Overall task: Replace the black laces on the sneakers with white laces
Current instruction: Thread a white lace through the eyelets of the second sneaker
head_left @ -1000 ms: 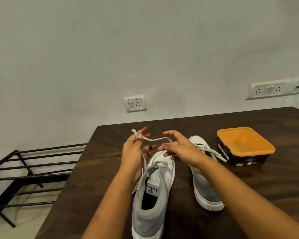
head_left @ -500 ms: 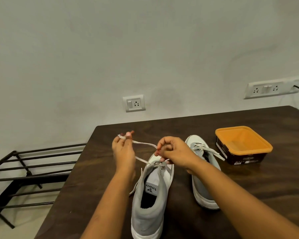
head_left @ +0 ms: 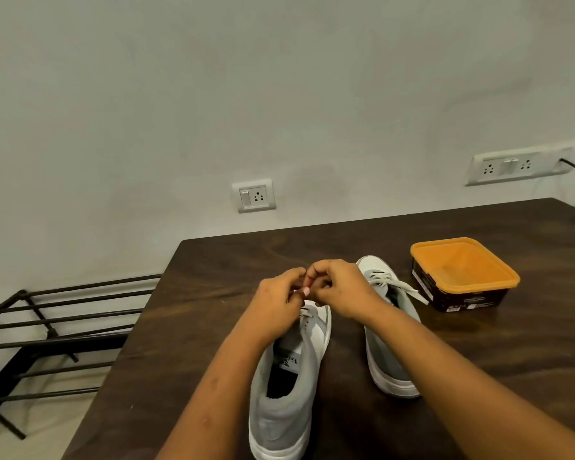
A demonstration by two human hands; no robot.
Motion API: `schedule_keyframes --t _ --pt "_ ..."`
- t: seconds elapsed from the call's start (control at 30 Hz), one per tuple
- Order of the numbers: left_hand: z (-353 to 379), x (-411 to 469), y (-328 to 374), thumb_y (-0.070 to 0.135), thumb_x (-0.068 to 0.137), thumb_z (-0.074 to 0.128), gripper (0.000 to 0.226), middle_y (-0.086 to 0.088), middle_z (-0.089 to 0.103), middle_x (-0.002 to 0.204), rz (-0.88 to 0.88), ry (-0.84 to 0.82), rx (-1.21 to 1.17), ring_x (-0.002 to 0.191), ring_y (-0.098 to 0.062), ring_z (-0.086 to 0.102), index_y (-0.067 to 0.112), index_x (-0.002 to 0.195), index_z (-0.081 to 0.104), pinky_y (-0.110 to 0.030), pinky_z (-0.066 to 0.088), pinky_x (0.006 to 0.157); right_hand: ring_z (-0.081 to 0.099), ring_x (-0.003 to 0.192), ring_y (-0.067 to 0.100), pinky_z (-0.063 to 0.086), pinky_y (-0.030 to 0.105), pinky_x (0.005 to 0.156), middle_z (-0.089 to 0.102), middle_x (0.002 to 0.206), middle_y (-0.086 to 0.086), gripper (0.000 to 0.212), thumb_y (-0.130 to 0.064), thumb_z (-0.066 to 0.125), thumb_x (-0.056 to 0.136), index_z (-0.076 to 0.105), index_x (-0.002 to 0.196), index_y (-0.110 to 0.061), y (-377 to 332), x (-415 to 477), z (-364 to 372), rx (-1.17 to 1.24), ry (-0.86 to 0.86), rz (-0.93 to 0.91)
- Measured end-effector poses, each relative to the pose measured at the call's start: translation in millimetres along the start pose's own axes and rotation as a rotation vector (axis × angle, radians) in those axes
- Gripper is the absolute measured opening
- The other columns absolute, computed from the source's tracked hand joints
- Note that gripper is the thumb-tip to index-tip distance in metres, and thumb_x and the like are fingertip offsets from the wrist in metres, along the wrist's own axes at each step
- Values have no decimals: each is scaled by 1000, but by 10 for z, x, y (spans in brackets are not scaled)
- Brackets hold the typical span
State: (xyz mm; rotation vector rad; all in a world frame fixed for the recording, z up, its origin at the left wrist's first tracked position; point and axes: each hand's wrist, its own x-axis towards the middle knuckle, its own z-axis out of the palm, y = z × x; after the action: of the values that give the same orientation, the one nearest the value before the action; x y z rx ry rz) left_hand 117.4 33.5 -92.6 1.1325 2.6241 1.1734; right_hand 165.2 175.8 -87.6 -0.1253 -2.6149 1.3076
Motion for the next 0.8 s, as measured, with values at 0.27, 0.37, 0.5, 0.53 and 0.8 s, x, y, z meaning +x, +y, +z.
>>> schedule_keyframes --t 0.27,0.37,0.5,0.53,0.8 --pt "-91 4 -199 21 83 70 9 6 67 70 -120 116 79 68 -12 63 20 75 72 -31 54 70 63 58 8 57 25 66 66 74 2 17 -13 63 90 60 77 -24 82 39 66 5 -58 127" --pt "-69 -22 -261 28 83 68 8 11 64 72 -169 94 239 74 -9 60 28 74 69 -25 46 66 66 72 19 57 33 76 69 90 7 14 -33 67 87 62 82 -21 127 -4 191 -167 -280 267" --pt "23 -45 -273 26 78 68 4 10 67 90 -219 -37 282 90 -9 58 28 77 71 -29 50 76 69 81 21 57 32 75 71 98 12 48 -47 76 73 69 95 -5 131 -64 259 -154 -291 366" --pt "32 -49 -260 24 78 67 6 9 65 93 -214 -56 332 95 -9 55 28 77 72 -28 49 76 68 77 19 56 29 69 70 92 10 48 -49 78 69 68 91 -7 102 -86 247 -146 -286 380" --pt "87 -18 -233 25 88 61 18 3 52 111 -148 -83 572 108 -15 49 28 103 71 -30 46 80 54 81 22 36 24 53 56 88 6 19 -28 61 78 48 69 -17 -10 -185 388 -341 -245 378"
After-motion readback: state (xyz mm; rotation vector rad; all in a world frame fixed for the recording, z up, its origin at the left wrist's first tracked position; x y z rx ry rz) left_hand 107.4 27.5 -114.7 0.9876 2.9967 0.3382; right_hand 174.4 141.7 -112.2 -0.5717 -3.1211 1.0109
